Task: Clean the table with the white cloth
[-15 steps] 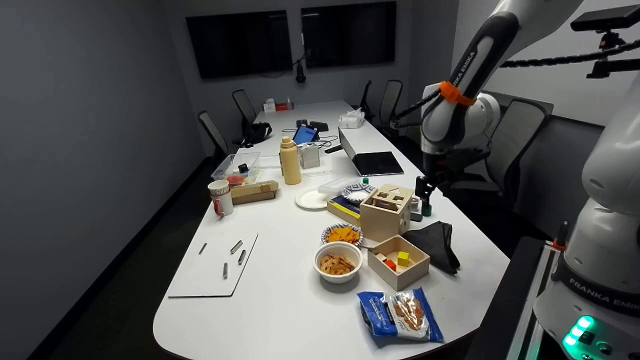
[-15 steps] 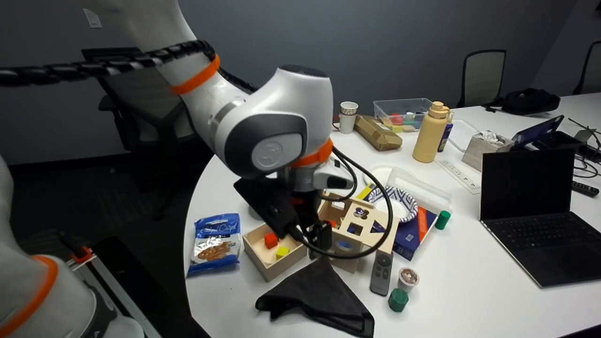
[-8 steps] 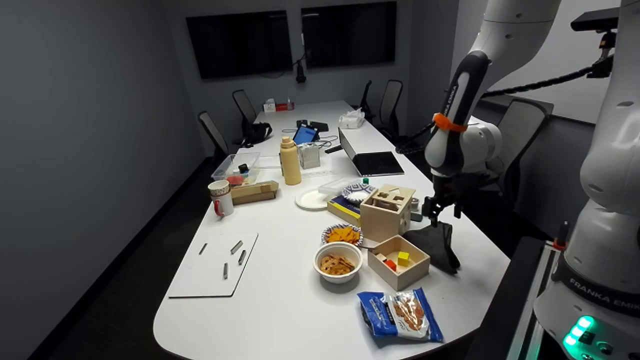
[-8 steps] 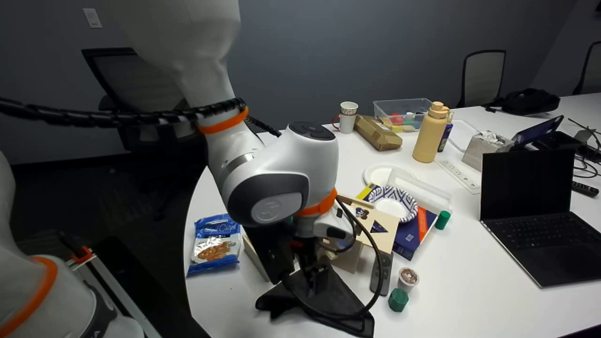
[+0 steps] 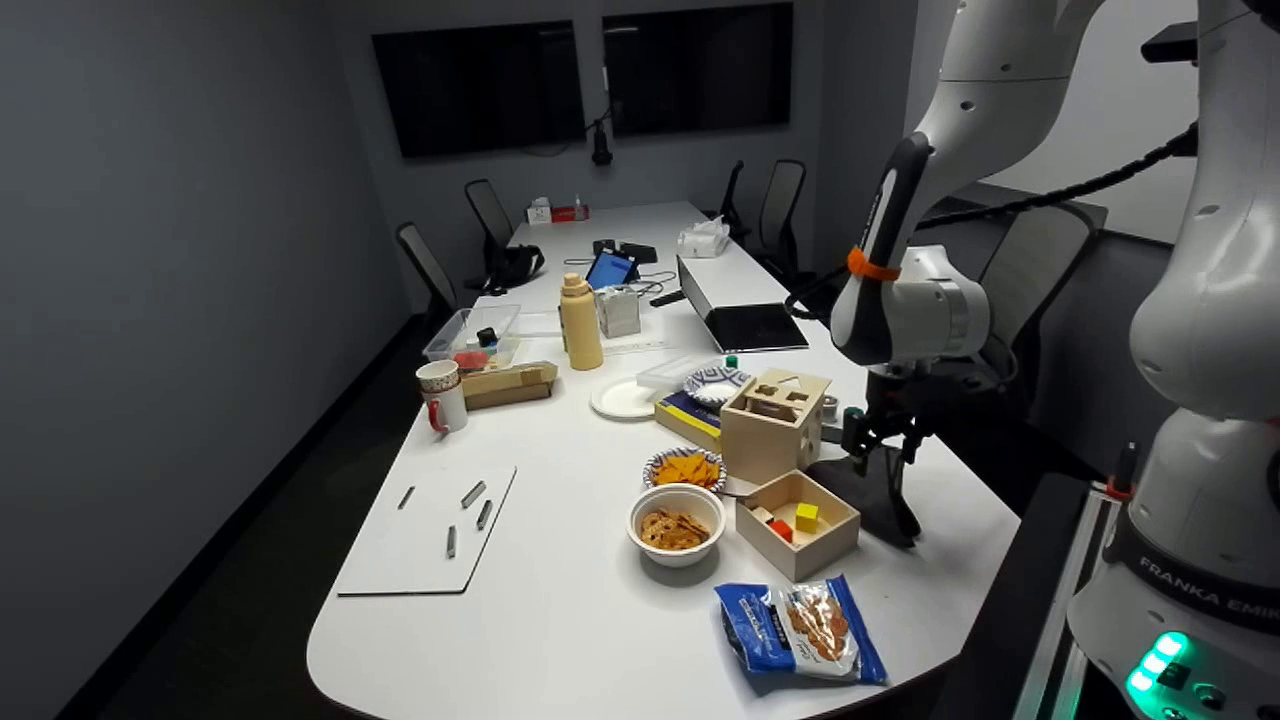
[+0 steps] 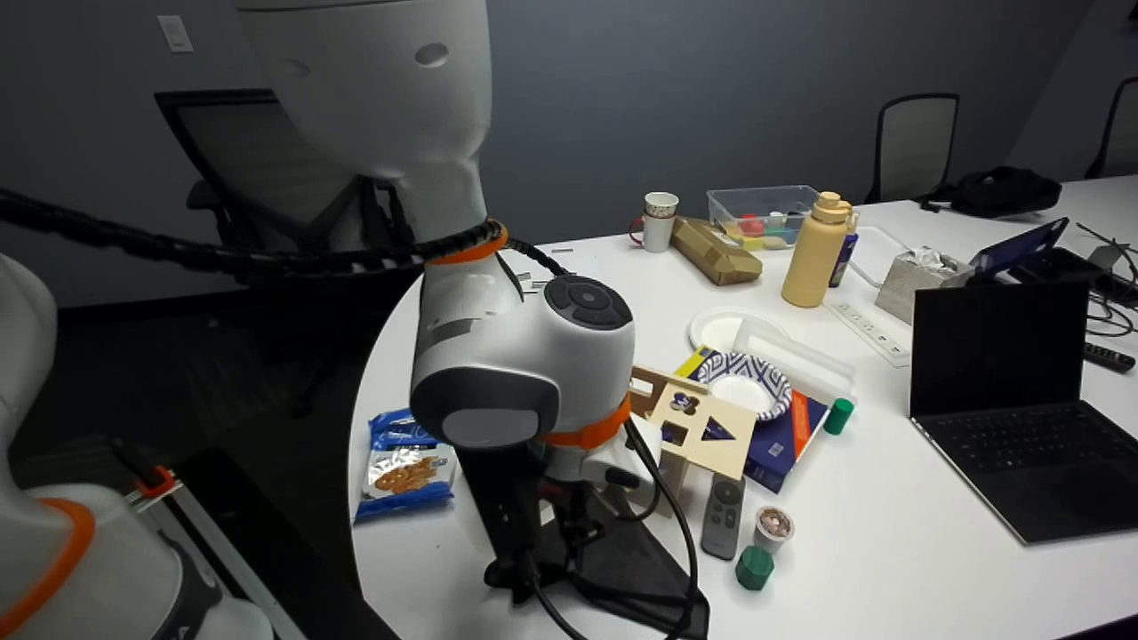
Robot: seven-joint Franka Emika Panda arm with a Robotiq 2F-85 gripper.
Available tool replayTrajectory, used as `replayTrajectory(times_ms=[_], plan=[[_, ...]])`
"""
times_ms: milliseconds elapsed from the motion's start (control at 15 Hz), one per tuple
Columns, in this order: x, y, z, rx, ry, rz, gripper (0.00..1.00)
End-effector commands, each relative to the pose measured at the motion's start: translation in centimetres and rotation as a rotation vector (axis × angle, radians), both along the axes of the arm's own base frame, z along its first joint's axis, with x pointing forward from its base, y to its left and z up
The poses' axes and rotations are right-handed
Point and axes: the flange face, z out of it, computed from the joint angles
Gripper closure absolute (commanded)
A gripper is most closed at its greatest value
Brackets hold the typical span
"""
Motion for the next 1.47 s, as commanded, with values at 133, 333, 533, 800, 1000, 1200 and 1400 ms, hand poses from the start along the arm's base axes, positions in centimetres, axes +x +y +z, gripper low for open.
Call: replayTrajectory(times_ms=[133, 333, 533, 800, 1000, 1200, 1400], plan=[[0.3, -2.0, -2.9, 0.010, -0.047, 0.001, 0.00], [0.5, -2.6, -4.7, 0.021, -0.048, -0.005, 0.00], [0.8, -2.8, -6.2, 0.029, -0.039, -0.009, 0.00], [1.1, -2.7, -7.8, 0.036, -0.018, 0.017, 0.34], [1.4, -2.7, -8.5, 0.033, -0.007, 0.037, 0.58], [1.5, -3.0, -8.1, 0.015, -0.009, 0.047, 0.82], [1.4, -3.3, -6.8, -0.014, -0.001, 0.038, 0.99]])
